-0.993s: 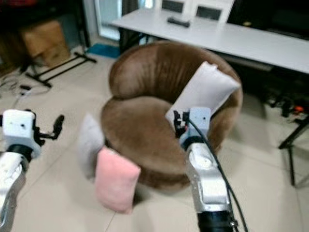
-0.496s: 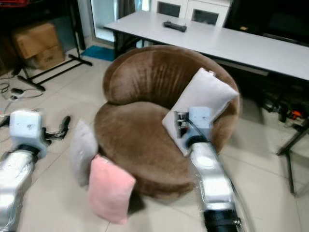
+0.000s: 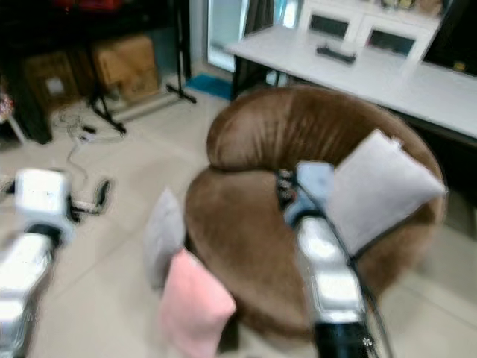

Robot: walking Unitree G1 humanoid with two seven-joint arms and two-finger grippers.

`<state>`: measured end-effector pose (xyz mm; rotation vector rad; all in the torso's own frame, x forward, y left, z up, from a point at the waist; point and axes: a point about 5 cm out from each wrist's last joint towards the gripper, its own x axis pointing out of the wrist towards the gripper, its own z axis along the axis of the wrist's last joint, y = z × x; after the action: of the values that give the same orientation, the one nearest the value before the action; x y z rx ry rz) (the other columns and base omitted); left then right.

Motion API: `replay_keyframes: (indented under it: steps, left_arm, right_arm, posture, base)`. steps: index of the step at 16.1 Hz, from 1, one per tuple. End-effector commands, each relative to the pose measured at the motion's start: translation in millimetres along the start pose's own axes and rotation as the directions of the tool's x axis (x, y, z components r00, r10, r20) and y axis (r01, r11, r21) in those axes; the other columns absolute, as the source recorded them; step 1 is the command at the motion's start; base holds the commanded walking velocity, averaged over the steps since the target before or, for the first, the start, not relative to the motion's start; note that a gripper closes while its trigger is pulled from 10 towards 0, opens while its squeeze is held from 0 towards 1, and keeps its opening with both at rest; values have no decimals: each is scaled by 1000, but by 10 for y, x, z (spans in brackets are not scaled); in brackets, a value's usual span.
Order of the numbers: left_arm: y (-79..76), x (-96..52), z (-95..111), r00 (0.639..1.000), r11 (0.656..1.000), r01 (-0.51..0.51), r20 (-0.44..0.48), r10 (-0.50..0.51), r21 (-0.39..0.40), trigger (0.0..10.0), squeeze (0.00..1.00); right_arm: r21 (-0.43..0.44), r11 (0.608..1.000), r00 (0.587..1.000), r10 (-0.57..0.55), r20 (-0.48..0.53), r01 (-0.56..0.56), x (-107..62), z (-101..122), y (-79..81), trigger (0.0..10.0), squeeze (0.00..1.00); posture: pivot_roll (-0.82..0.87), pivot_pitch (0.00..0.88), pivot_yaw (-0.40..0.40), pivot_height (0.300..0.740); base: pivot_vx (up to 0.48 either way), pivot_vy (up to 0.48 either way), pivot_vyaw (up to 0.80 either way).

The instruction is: Move the pillow to the sofa from floor

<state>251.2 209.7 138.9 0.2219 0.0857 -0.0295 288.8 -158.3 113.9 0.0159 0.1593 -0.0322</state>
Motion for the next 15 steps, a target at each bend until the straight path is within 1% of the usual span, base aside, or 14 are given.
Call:
replay_keyframes:
  steps: [1,3,4,5,7,8,9,10,11,13,15]
  left_arm:
    - [53,2,16,1000,1000,-17,7,16,10,10000,0]
    - [37,-5,2,1000,1000,-15,5,15,6,10000,0]
    - [39,-8,2,1000,1000,-16,5,16,5,10000,0]
    - [47,-19,2,1000,1000,-19,6,18,8,10000,0]
    - [69,-28,14,1000,1000,-18,13,17,20,10000,0]
    - [73,-28,18,1000,1000,-17,15,17,23,10000,0]
    - [71,-27,21,1000,1000,-19,19,19,20,10000,0]
    - [66,-25,20,1000,1000,-15,18,14,25,10000,0]
    - [60,-24,15,1000,1000,-10,16,9,25,10000,0]
    - [43,-17,7,1000,1000,-5,13,4,29,10000,0]
    - [38,-9,-1,1000,1000,-4,10,3,31,10000,0]
  right_arm:
    - [9,1000,1000,26,-1,-26,17,21,60,10000,0]
    - [4,998,998,64,-15,-64,14,10,93,10000,0]
    - [-15,996,996,89,-15,-89,8,9,110,10000,0]
    - [-13,991,991,132,-16,-132,-9,0,138,10000,0]
    - [-24,967,967,255,-28,-255,-62,-42,180,10000,0]
    - [-38,964,964,263,-31,-264,-75,-57,162,10000,0]
    - [-24,969,969,246,-39,-247,-69,-72,127,10000,0]
    - [-6,976,975,215,-54,-215,-49,-97,55,10000,0]
    - [-4,980,978,199,-53,-200,-39,-99,12,10000,0]
    - [17,982,980,191,-54,-190,-47,-104,-7,10000,0]
    - [23,982,981,188,-54,-187,-50,-113,21,10000,0]
  posture:
    - [75,0,-53,740]
    - [77,0,-64,740]
    - [77,0,-64,740]
    - [77,0,-64,740]
    - [82,0,-65,740]
    - [82,0,-65,740]
    - [88,0,-62,740]
    - [88,0,-62,740]
    - [88,0,-62,740]
    - [82,0,-59,740]
    - [86,0,-64,740]
  base:
    - [349,0,0]
    - [352,0,0]
    - [349,0,0]
    - [345,0,800]
    - [339,0,800]
    - [270,0,800]
    - [0,0,0]
    - [0,0,0]
    - [0,0,0]
    - [0,0,0]
    - [0,0,0]
